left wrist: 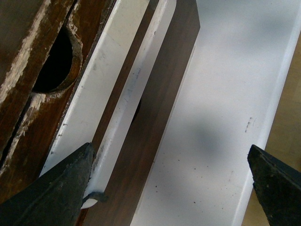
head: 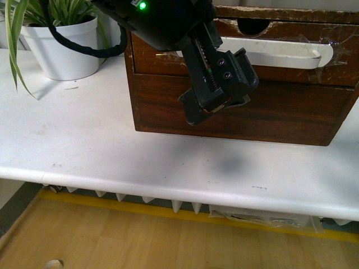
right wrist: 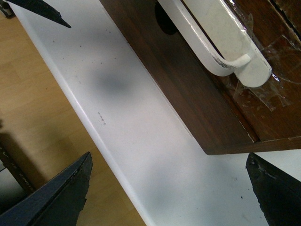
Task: Open drawer
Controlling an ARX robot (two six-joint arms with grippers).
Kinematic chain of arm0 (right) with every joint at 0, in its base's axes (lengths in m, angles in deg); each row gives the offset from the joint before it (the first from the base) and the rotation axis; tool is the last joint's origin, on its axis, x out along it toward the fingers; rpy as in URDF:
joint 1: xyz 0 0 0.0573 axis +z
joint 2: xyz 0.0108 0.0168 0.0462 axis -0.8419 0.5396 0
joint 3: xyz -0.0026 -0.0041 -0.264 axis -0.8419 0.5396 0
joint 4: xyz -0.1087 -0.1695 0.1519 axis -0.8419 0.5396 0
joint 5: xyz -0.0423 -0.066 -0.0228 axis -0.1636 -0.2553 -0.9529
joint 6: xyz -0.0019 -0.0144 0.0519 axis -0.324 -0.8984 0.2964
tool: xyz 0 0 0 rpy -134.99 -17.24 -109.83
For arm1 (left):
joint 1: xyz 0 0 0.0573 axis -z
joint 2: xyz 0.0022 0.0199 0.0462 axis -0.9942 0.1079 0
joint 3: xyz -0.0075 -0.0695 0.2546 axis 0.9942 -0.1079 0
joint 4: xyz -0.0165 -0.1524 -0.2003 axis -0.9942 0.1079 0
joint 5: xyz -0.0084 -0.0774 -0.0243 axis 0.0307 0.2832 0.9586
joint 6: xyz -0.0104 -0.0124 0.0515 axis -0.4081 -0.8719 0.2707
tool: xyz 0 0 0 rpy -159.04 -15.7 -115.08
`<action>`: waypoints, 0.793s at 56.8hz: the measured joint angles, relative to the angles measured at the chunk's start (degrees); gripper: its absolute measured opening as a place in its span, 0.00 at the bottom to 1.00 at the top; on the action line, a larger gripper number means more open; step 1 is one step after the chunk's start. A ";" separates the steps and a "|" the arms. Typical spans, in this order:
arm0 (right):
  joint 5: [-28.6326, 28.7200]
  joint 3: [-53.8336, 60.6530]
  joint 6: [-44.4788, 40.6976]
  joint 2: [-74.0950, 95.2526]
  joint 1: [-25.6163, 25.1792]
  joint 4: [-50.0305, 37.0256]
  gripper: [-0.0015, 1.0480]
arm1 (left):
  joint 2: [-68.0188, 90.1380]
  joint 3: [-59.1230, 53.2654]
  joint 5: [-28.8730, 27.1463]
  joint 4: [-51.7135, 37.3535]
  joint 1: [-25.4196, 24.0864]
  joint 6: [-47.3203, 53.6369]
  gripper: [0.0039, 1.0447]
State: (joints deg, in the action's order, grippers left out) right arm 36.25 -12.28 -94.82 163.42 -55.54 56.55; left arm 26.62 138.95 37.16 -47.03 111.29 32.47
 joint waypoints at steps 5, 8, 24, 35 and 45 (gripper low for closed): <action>0.48 0.00 -0.22 0.04 -0.57 0.00 0.91 | 1.44 1.46 -0.76 0.31 0.09 0.74 0.94; 0.81 0.00 -0.42 0.04 -0.63 0.00 0.91 | 2.38 2.27 -1.07 0.50 0.09 1.03 0.94; 0.37 -1.20 -0.39 3.76 2.21 -2.78 0.91 | 3.76 3.61 -0.87 4.72 -0.77 5.01 0.94; -2.12 -4.28 1.57 9.29 5.92 -10.49 0.91 | 3.69 3.63 0.07 4.74 -0.85 4.74 0.94; -1.95 -6.19 3.54 12.68 7.91 -11.58 0.91 | 3.69 3.56 0.42 4.39 -0.87 4.00 0.94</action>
State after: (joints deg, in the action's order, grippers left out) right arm 34.31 -18.47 -91.28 176.10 -47.63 44.97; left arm 30.32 142.52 37.57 -42.64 110.41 36.47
